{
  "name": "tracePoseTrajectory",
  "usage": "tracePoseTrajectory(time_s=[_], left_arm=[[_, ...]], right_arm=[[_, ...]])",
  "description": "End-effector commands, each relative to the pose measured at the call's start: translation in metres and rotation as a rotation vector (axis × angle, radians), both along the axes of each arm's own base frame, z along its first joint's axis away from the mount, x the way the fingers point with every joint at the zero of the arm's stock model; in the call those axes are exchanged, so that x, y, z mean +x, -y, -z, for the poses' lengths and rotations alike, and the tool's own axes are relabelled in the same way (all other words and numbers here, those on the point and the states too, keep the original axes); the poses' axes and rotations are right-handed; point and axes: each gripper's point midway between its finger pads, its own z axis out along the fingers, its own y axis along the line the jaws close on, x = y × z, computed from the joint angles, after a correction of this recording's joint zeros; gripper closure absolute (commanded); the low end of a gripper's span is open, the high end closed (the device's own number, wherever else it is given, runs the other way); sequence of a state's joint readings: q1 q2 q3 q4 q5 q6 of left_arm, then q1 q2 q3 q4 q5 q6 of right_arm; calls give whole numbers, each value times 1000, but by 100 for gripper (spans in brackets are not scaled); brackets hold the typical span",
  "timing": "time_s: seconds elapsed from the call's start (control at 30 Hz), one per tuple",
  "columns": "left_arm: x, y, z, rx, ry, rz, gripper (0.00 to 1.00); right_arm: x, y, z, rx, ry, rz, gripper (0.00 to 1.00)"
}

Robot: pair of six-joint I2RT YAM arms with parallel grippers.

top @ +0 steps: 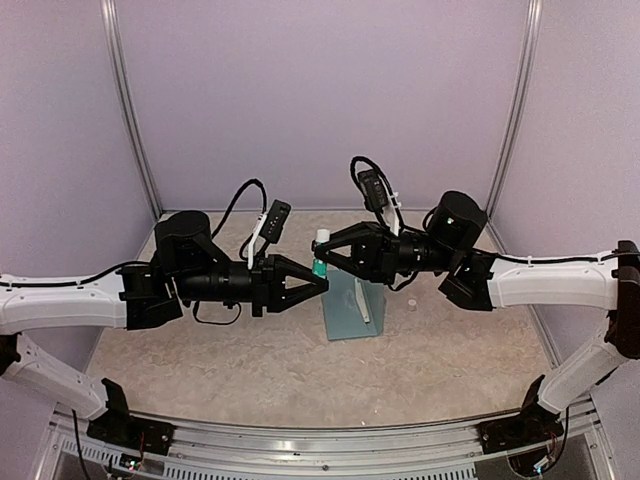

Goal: Place the letter into the envelope and seal it

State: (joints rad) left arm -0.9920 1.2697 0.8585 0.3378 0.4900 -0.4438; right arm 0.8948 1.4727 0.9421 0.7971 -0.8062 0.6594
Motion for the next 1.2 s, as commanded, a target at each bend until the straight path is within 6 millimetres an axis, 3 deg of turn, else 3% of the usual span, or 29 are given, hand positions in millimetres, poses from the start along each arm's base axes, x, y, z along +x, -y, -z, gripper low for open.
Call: tracePoseTrajectory(time_s=[0.0,0.27,0.47,0.6,0.7,0.83,0.9,0.97,1.07,1.17], left_arm=[[36,-13,9,42,1,-226,100],[82,-38,26,100,-19,-536,100],[97,-43,43,127,-76,-613,100],[95,-37,47,120,-94,-583,100],[94,-35,45,116,-98,-562,100],[88,-37,38,93,-100,-499,100],[87,-39,36,88,-100,-470,100],[82,-40,35,73,-94,-420,100],[63,-36,25,46,-59,-304,100],[42,-32,14,21,-25,-182,100]], right_arm=[[17,-12,1,-59,1,131,100],[77,-31,42,-328,-88,514,100],[112,-37,78,-491,-155,726,100],[114,-43,79,-486,-168,728,100],[112,-39,66,-460,-144,725,98],[100,-26,45,-392,-98,694,75],[90,-20,34,-343,-71,646,52],[80,-15,30,-297,-62,583,37],[67,-7,21,-222,-46,479,25],[50,-2,11,-154,-20,361,20]])
